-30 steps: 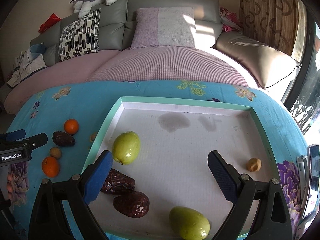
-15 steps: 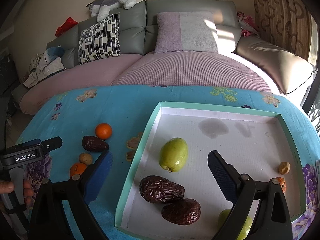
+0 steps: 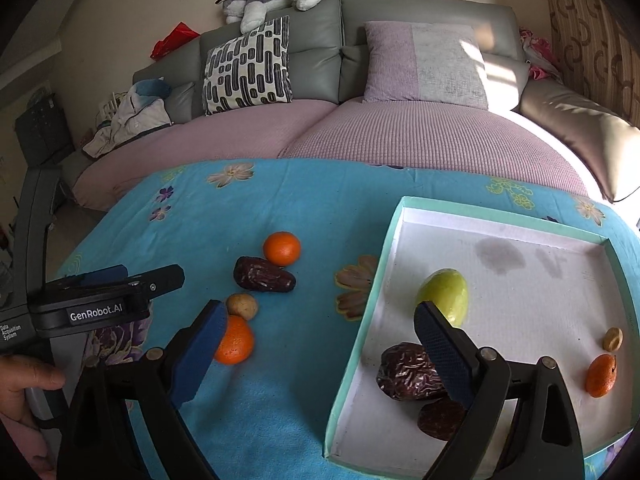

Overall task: Organize fruits
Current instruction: 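Withdraw both tools from the tray toward the remaining fruits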

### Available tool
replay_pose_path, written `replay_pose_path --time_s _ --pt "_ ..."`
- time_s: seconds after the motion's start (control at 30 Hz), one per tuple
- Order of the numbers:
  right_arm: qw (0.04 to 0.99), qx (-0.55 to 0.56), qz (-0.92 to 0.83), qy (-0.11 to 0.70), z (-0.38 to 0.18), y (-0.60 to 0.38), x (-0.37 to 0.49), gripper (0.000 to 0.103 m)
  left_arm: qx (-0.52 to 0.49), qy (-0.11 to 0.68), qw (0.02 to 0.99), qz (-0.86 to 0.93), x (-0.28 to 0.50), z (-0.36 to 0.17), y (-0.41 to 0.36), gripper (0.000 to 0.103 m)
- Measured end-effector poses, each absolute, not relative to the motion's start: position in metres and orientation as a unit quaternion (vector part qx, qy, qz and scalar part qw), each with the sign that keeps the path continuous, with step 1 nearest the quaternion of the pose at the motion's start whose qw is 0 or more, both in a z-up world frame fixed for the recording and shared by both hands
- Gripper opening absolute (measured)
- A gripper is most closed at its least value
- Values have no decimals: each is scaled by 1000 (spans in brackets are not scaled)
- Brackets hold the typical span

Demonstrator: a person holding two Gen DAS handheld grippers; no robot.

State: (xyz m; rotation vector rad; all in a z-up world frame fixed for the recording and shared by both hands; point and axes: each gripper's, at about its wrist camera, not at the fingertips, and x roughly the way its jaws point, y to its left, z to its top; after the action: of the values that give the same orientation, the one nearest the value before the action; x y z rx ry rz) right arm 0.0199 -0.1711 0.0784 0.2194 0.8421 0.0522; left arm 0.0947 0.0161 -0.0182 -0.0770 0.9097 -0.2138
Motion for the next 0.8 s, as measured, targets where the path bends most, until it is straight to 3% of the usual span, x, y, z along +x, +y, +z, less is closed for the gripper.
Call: replay_pose_path --time_s 0.1,0.37,0.5,0.8 --pt "902 106 40 416 74 -162 23 80 -38 441 893 -81 96 -19 30 103" --pt "892 108 83 432 63 -137 29 74 -38 449 890 -66 97 -23 44 103" --pt "885 98 96 445 57 -123 32 63 -43 451 889 -64 97 -25 48 103" --pt "875 85 96 467 40 -109 39 60 -42 467 881 -64 99 -34 50 103"
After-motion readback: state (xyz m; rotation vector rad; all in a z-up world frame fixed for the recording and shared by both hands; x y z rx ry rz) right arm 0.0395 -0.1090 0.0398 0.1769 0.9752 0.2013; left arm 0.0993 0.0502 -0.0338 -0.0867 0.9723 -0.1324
